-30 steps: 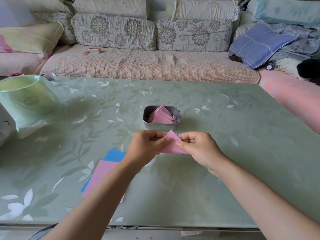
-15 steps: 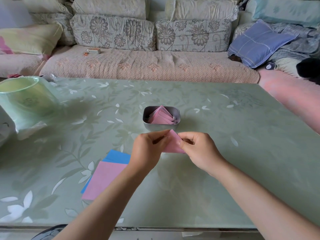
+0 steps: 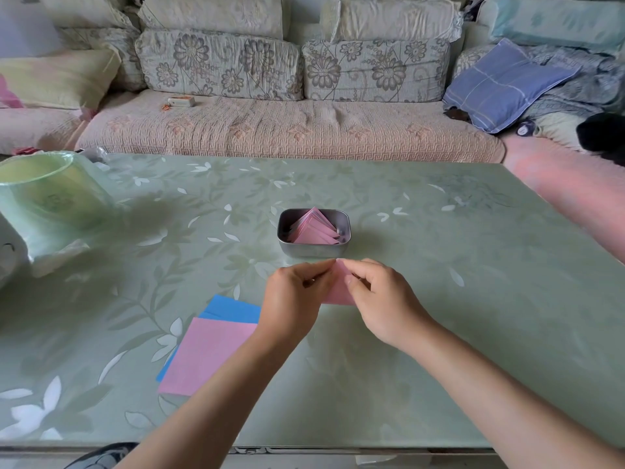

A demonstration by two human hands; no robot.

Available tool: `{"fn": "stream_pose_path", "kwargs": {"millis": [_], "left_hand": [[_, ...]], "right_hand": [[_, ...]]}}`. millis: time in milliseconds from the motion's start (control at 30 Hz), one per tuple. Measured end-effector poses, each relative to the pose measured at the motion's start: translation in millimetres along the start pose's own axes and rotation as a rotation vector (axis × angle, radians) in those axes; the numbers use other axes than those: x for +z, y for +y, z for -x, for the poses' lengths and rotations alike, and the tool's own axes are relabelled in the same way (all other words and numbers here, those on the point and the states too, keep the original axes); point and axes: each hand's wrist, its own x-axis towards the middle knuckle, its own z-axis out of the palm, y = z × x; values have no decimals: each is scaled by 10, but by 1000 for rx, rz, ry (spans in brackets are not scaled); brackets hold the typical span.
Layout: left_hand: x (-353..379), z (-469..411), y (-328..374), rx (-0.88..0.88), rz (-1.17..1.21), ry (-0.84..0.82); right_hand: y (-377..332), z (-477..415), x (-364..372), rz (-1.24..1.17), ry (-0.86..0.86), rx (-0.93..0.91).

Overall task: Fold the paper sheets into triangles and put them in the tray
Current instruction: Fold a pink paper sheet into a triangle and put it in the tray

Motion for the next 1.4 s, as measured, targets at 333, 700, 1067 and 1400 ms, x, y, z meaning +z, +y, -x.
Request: {"fn": "stream_pose_path", "kwargs": {"millis": [333,700,1067,1400], "left_hand": [[37,13,-3,-80,-48,-43],[-138,4,-52,-29,-536,-291],[-207,69,-4,241,-686,-467],[-217,97,-31,269,-764,-480]], "right_hand": [[72,-51,-42,-33,43,158],[129,-83,-32,120,-186,255],[112,-122,75,504,-121,82],[108,-47,-1,578,-97,-153]]}}
